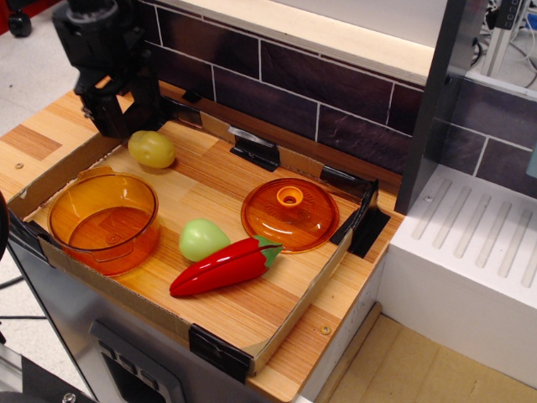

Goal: Put potato in pot

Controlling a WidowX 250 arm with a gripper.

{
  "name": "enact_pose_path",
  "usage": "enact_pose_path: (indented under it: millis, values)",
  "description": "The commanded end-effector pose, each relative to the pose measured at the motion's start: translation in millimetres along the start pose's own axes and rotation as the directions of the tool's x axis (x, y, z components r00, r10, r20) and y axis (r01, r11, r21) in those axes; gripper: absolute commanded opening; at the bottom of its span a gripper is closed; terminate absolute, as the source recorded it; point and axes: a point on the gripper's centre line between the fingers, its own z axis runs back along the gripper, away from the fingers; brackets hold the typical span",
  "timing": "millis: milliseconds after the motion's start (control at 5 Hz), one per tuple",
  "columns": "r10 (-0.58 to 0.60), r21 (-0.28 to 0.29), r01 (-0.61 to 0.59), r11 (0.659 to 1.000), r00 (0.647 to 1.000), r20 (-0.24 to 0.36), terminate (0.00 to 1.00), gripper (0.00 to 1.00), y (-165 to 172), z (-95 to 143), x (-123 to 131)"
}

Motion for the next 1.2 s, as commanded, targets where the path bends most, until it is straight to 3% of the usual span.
enact_pose_path:
  millis: [0,400,600,1000]
  values:
    - [-0.010,-0.068,0.012,0.998,0.999,0.030,0.00,1.00,-6,0,-7]
    - [-0.007,-0.074,0.011,0.997,0.999,0.054,0.00,1.00,0,-19,-11]
    - [0.023,-0.055,-0.020,0.998,0.999,0.047,0.00,0.00,2,-25,-12]
    - [0.078,-0.076,-0.076,0.994,0.997,0.023,0.00,0.00,-9,-3,-15]
